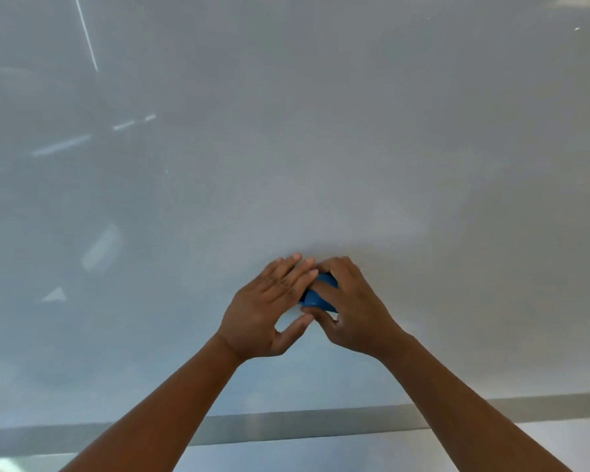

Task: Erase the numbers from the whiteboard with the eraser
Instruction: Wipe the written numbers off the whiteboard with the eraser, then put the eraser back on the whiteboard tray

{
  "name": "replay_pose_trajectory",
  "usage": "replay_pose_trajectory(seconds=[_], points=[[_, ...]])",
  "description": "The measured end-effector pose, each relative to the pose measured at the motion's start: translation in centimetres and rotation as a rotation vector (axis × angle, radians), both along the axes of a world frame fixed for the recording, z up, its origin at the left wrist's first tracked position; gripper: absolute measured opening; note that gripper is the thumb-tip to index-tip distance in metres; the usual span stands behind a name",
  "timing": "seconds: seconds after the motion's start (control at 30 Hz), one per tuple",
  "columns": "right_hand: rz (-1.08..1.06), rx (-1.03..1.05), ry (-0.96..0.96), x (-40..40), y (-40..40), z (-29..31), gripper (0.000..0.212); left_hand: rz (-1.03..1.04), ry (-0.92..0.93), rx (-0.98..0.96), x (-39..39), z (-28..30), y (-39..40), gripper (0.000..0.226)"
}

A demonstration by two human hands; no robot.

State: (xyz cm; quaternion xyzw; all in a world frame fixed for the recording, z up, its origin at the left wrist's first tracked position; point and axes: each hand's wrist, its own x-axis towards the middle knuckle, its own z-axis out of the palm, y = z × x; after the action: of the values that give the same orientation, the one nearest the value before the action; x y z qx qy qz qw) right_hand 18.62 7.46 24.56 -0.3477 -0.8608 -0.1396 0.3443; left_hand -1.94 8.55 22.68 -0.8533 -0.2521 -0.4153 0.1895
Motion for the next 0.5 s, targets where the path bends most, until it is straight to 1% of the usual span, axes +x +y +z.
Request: replay_pose_trajectory(seconds=[0.1, 0.2, 0.33, 0.5], points=[[0.025, -0.145, -0.032, 0.5, -0.8, -3.1, 0.044, 0.032, 0.080, -0.126, -0.7, -3.6, -1.5, 0.070], [0.058, -0.284, -0.033, 0.7, -1.6, -5.9, 0.046, 0.079, 0.109, -0.304, -1.3, -6.5, -2.7, 0.075], [0.096, -0.393, -0.026, 0.8, -2.6, -9.2, 0.044, 0.093, 0.106, -0.455, -2.0, -9.9, -3.8, 0.064], [0.070, -0.556, -0.008, 0.9, -3.2, -13.3, 0.046, 0.118, 0.151, -0.625, -1.8, -13.2, -4.6, 0.063]])
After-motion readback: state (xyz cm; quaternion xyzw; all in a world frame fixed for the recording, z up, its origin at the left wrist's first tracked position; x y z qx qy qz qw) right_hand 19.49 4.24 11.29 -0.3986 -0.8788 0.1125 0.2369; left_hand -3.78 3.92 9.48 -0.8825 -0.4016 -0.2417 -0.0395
